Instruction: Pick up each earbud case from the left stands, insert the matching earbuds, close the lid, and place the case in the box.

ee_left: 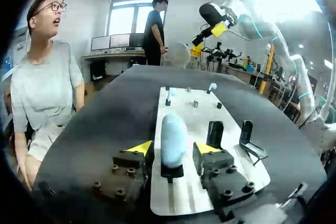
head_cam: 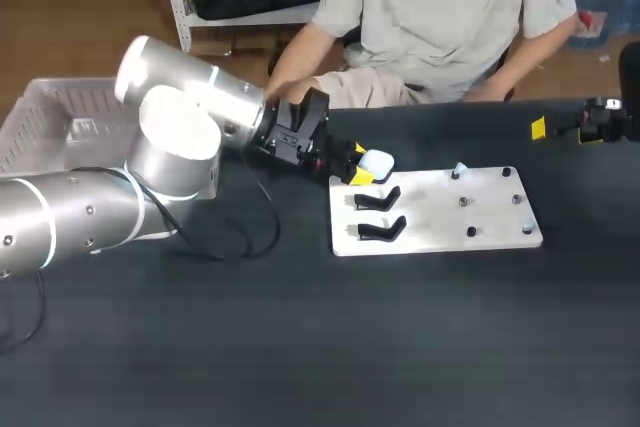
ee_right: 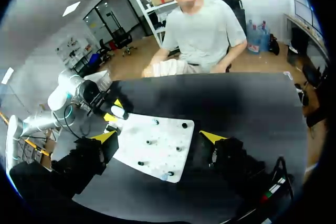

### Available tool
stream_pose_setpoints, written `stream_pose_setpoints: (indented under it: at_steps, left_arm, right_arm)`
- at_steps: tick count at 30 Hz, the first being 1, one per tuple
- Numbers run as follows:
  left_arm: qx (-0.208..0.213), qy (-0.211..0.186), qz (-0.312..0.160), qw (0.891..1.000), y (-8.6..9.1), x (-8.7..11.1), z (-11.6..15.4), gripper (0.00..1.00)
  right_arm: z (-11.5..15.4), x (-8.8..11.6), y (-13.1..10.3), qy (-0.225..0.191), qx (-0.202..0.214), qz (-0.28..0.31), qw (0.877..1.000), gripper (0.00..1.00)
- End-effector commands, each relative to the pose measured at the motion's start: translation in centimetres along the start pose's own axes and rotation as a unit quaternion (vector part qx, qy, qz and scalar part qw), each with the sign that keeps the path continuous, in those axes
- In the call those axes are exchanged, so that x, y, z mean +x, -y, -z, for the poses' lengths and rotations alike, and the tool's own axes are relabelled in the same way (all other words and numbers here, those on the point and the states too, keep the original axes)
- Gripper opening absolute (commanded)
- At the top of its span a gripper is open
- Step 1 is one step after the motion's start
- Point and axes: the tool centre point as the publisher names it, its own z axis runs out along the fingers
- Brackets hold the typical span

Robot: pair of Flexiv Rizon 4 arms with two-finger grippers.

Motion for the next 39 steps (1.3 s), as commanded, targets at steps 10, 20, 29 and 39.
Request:
stream_pose_setpoints:
  at_steps: [10,20,29,39]
  left_arm:
    - [0.002,0.002,-0.008,1.000,-0.3,0.0,-0.2,0.00]
    - [-0.025,0.054,-0.023,0.998,0.6,-2.4,3.6,0.00]
    - [-0.084,0.126,-0.041,0.988,2.8,-6.7,6.5,0.00]
    - [-0.110,0.165,-0.049,0.979,5.5,-10.2,7.6,0.00]
  right_arm:
    - [0.0,0.0,0.1,0.000,-0.001,0.001,1.000,1.00]
    - [0.0,0.0,0.1,0.000,-0.001,0.001,1.000,1.00]
    - [0.0,0.0,0.1,0.000,-0.001,0.001,1.000,1.00]
    - [0.0,0.0,0.1,0.000,-0.001,0.001,1.000,1.00]
